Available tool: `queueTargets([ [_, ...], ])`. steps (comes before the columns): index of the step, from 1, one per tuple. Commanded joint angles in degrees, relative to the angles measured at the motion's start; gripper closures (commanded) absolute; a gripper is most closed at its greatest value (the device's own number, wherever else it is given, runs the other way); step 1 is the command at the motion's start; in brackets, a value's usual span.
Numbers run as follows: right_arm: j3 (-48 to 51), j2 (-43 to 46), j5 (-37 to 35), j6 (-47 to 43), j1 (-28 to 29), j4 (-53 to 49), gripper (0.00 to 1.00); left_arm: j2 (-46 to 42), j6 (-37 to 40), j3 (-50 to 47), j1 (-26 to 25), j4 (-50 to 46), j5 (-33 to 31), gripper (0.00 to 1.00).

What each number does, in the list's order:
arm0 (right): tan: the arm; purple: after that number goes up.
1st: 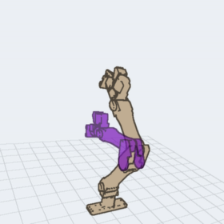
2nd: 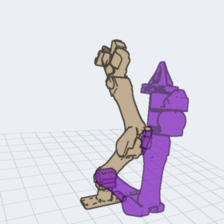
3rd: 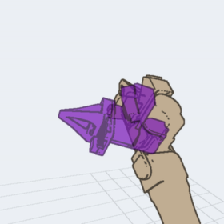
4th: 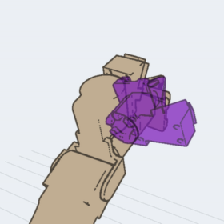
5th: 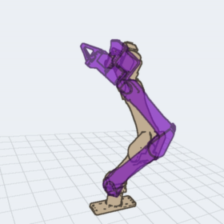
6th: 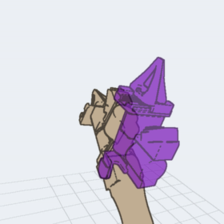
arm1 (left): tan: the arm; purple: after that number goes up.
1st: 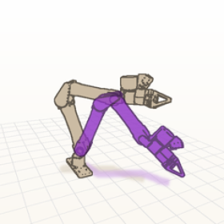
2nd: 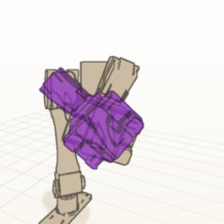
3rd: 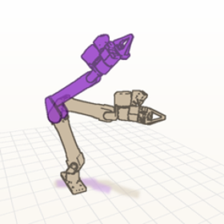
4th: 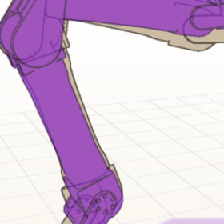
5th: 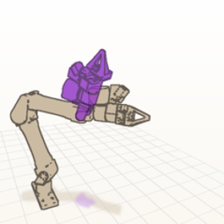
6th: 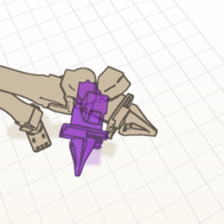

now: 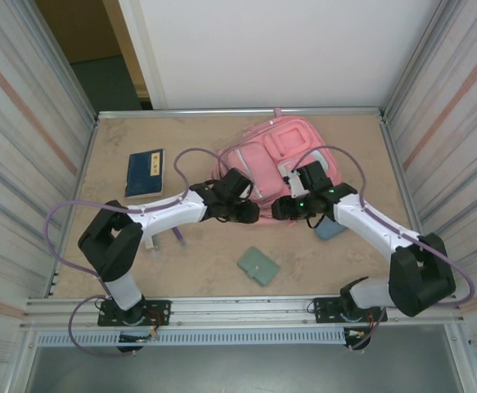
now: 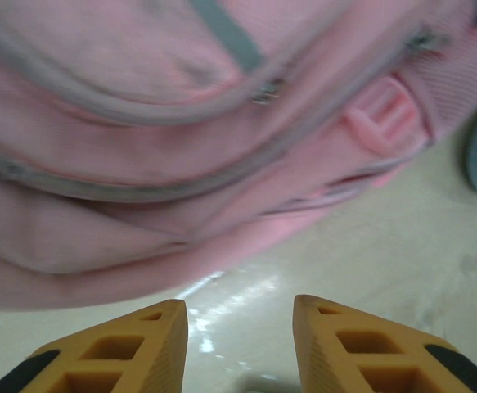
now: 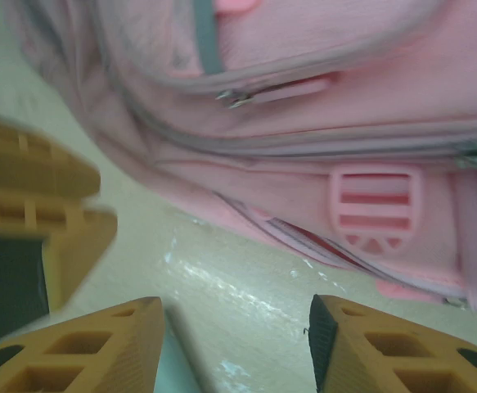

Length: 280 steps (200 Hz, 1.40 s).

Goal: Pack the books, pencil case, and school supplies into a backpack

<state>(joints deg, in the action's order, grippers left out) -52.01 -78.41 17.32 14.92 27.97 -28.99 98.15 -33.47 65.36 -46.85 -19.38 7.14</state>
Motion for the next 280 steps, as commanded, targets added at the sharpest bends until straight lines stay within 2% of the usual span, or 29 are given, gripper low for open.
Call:
queueTargets([
  [1, -7.4, -4.7, -3.5, -21.9, 3.5, -6.0, 0.49, -4.9, -1.3, -2.6, 2.3, -0.3, -1.8, 0.62],
  [17, -10.3, -8.0, -6.9, -34.0, 4.7, -10.3, 0.49, -7.1, -2.2, -4.1, 4.8, -0.4, -1.0, 0.62],
  [31, -11.1, -9.7, -6.3, -42.6, 3.7, -13.9, 0.47, -9.0, -3.2, -5.8, 6.3, 0.3, 0.7, 0.62],
  [66, -9.6, -11.0, -9.0, -52.7, 3.3, -9.5, 0.46, -12.3, -2.6, -10.1, 6.6, 3.2, 0.7, 0.59],
  [94, -11.7, -15.0, -6.5, -55.3, 1.0, -9.8, 0.48, -12.9, -2.8, -11.2, 6.8, 4.2, 2.5, 0.58],
  [129, -8.9, -16.9, -10.1, -58.0, 0.8, -3.2, 0.46, -13.8, -4.9, -12.9, 6.5, 7.0, 4.9, 0.58],
  [146, -6.0, -16.8, -13.8, -59.0, 0.8, 2.8, 0.53, -14.0, -4.8, -14.1, 5.3, 9.2, 4.9, 0.58],
  [167, -4.1, -15.8, -12.5, -59.3, 0.6, 7.5, 0.65, -13.2, -3.6, -14.0, 4.2, 10.7, 5.3, 0.57],
  [197, -1.7, -15.0, -8.8, -60.0, 1.0, 10.2, 0.61, -11.9, -2.5, -13.2, 3.9, 11.8, 6.8, 0.57],
  [211, -0.5, -15.2, -8.9, -60.5, 1.7, 11.0, 0.55, -11.4, -2.8, -13.1, 3.8, 12.1, 7.1, 0.56],
  [227, 0.8, -15.9, -10.3, -61.7, 2.7, 12.2, 0.54, -10.9, -3.0, -12.8, 3.8, 12.5, 7.6, 0.55],
  [241, 1.3, -17.0, -11.8, -61.8, 3.2, 14.2, 0.62, -10.5, -3.5, -12.6, 3.8, 13.3, 7.8, 0.55],
  [255, 0.6, -17.4, -11.4, -59.7, 3.2, 15.3, 0.83, -9.5, -4.3, -11.7, 3.8, 13.4, 8.1, 0.55],
  [269, 0.7, -16.1, -8.3, -57.8, 2.9, 16.1, 0.92, -8.7, -5.2, -11.1, 3.7, 14.2, 9.1, 0.55],
  [280, 1.1, -14.1, -4.0, -55.3, 2.2, 17.6, 0.96, -8.2, -5.4, -10.9, 3.4, 14.9, 9.2, 0.55],
])
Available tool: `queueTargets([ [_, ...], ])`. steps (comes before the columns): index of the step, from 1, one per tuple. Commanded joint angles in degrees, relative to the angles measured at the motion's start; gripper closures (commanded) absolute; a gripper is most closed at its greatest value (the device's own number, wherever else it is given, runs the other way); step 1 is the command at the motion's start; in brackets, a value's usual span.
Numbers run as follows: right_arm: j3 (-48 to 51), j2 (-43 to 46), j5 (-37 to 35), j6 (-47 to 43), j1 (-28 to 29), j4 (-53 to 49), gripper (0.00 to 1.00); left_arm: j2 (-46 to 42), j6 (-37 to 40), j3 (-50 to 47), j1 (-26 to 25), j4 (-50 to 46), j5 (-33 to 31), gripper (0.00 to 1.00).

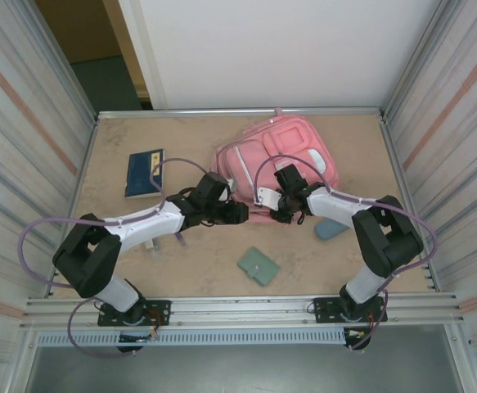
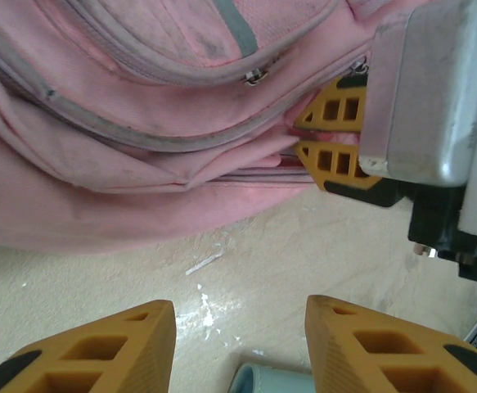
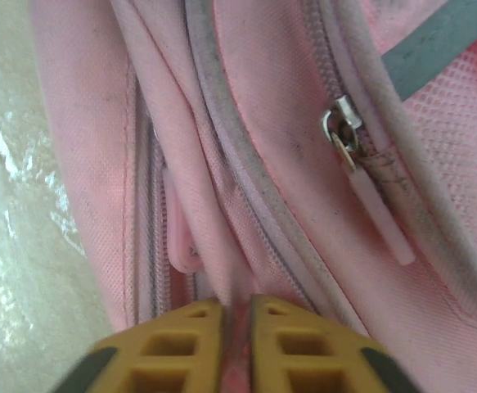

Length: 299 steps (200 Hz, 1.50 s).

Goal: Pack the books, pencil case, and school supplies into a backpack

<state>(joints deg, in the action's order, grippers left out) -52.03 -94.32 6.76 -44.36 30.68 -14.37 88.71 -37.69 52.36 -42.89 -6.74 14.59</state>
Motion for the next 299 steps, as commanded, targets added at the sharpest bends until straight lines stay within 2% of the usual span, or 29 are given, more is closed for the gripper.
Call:
queueTargets([
  [1, 1.1, 1.9, 7.0, 4.3, -0.6, 3.1, 0.97, 1.3, -1.2, 2.1, -0.6, 2.3, 1.8, 0.55],
  [11, 1.1, 3.9, 11.4, 7.4, -2.0, 4.0, 1.0, 1.6, -1.2, 2.2, -0.7, 2.5, 1.7, 0.55],
  [31, 1.2, 7.2, 16.7, 12.1, -3.9, 5.4, 1.0, 1.8, -1.0, 3.0, -0.8, 2.2, 1.7, 0.54],
  [110, 2.3, 13.7, 22.5, 19.3, -6.6, 7.9, 1.0, 2.3, 8.1, 8.6, -3.6, 0.9, 0.1, 0.53],
  [138, 2.0, 14.3, 24.0, 21.3, -6.7, 8.1, 1.0, 5.2, 13.3, 13.4, -7.8, -7.0, -9.7, 0.53],
  [197, 3.1, 14.7, 29.3, 26.3, -6.7, 11.6, 1.0, 5.9, 8.5, 12.9, -8.3, -8.0, -23.6, 0.46],
  [232, 3.6, 14.8, 31.3, 28.3, -6.7, 13.2, 1.0, 7.6, 7.7, 12.8, -8.3, -5.4, -27.1, 0.39],
  [254, 3.7, 15.0, 31.7, 28.6, -6.7, 13.4, 1.0, 8.3, 7.5, 12.7, -8.4, -4.6, -27.1, 0.39],
  [282, 2.2, 14.8, 28.2, 25.9, -6.8, 7.6, 1.0, 7.5, 6.7, 10.7, -8.4, -4.4, -25.8, 0.4],
  [299, 1.4, 14.1, 24.6, 20.9, -6.5, 2.3, 0.85, 6.8, 6.8, 8.5, -8.4, -3.9, -23.6, 0.42],
])
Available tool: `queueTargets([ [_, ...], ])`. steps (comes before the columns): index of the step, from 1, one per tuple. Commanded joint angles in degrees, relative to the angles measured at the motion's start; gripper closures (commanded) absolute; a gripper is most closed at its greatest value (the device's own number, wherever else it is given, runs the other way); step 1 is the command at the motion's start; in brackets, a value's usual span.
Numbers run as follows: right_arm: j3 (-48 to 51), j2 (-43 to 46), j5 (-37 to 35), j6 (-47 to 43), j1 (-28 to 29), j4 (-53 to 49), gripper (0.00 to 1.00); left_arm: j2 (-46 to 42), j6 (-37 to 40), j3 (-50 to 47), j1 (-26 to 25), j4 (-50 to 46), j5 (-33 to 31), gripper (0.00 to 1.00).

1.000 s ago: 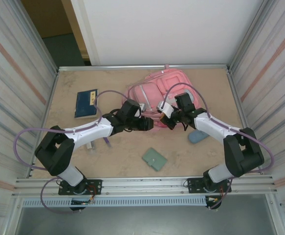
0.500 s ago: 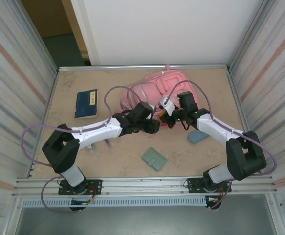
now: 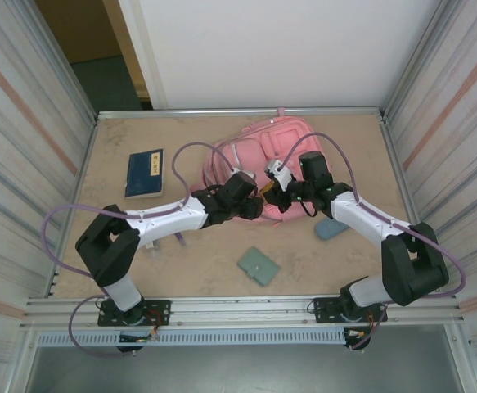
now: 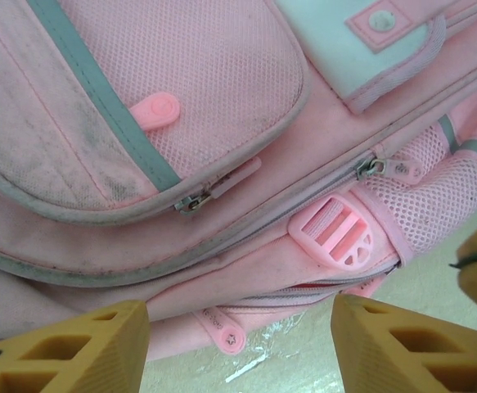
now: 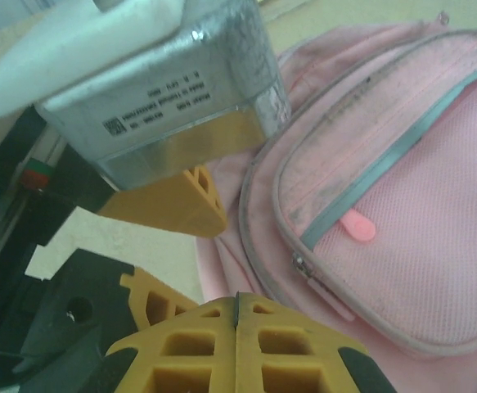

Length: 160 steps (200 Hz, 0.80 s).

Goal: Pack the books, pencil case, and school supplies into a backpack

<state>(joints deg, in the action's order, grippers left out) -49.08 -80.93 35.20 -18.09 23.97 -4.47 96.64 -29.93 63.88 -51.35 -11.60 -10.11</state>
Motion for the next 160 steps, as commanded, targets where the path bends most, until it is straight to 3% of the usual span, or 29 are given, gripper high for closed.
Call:
queueTargets([
  [1, -1.6, 0.6, -4.1, -5.7, 0.3, -7.9, 0.84, -1.3, -0.9, -3.1, 0.0, 1.1, 1.1, 0.42],
  [11, -2.0, -0.1, -6.8, -8.4, 1.3, -10.6, 0.73, -1.6, -0.9, -4.3, 0.0, 1.5, 2.6, 0.43],
  [23, -2.2, -1.0, -9.6, -11.7, 2.9, -13.1, 0.69, -1.8, -0.9, -5.4, 0.1, 1.6, 4.1, 0.43],
  [44, -1.9, -2.2, -11.8, -13.4, 4.0, -12.8, 0.68, -1.1, -0.4, -6.5, 0.1, 3.0, 5.2, 0.43],
  [104, 3.7, 3.4, -13.2, -6.0, 0.7, -3.1, 0.68, 3.7, 0.5, -3.4, -0.3, 2.6, 4.7, 0.42],
  [129, 7.3, 8.0, -14.6, -0.9, -2.7, 2.0, 0.69, 6.8, 4.1, 0.1, -1.9, 0.1, 1.0, 0.44],
  [160, 12.3, 13.6, -11.1, 4.4, -6.8, 8.3, 0.7, 9.3, 9.3, 3.8, -4.2, -2.9, -6.4, 0.46],
])
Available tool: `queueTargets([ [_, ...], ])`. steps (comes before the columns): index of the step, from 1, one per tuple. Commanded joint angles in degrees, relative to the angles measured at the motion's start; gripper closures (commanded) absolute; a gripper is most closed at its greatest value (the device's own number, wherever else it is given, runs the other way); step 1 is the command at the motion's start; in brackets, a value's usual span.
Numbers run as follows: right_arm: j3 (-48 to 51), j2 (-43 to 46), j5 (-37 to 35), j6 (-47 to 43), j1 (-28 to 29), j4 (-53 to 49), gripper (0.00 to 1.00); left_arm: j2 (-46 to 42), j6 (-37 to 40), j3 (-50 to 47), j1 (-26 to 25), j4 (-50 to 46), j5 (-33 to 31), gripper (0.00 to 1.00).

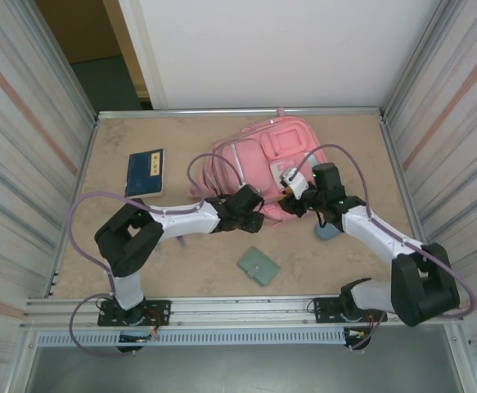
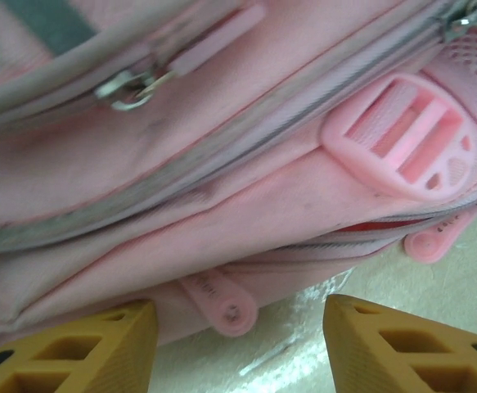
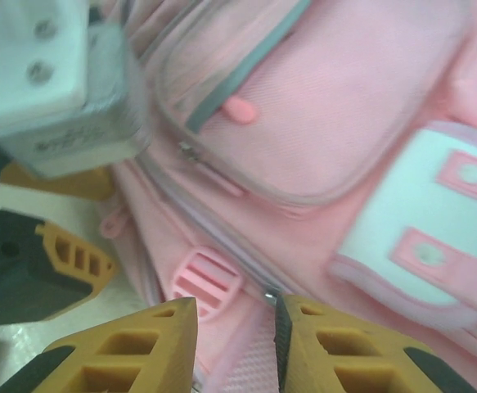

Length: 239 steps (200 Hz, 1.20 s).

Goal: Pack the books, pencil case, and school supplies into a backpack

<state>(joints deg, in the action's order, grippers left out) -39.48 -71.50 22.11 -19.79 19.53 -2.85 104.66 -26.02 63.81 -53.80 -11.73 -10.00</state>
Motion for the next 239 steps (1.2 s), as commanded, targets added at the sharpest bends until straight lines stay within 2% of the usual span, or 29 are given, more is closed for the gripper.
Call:
queueTargets([
  [1, 2.7, 4.4, 2.1, 6.3, -2.4, 6.7, 0.7, 1.3, 5.5, 4.0, -1.9, -2.9, -6.6, 0.46],
  [41, 3.8, 7.4, 4.2, 7.5, -5.6, 5.7, 0.7, 4.6, 11.3, 7.2, -4.5, -6.6, -15.6, 0.52],
  [104, 4.0, 8.1, 5.9, 8.7, -6.8, 6.7, 0.7, 8.4, 11.4, 10.6, -4.5, -11.7, -19.2, 0.53],
  [158, 4.1, 8.5, 6.4, 8.8, -7.2, 6.2, 0.7, 9.1, 10.4, 10.2, -4.5, -12.5, -19.3, 0.8],
  [201, 4.0, 8.3, 7.0, 9.1, -7.4, 6.3, 0.7, 8.2, 10.9, 10.5, -4.5, -13.1, -19.7, 0.9],
  [239, 3.7, 8.0, 7.4, 9.1, -7.4, 5.5, 0.7, 5.7, 11.0, 10.3, -4.5, -13.7, -20.3, 0.94],
])
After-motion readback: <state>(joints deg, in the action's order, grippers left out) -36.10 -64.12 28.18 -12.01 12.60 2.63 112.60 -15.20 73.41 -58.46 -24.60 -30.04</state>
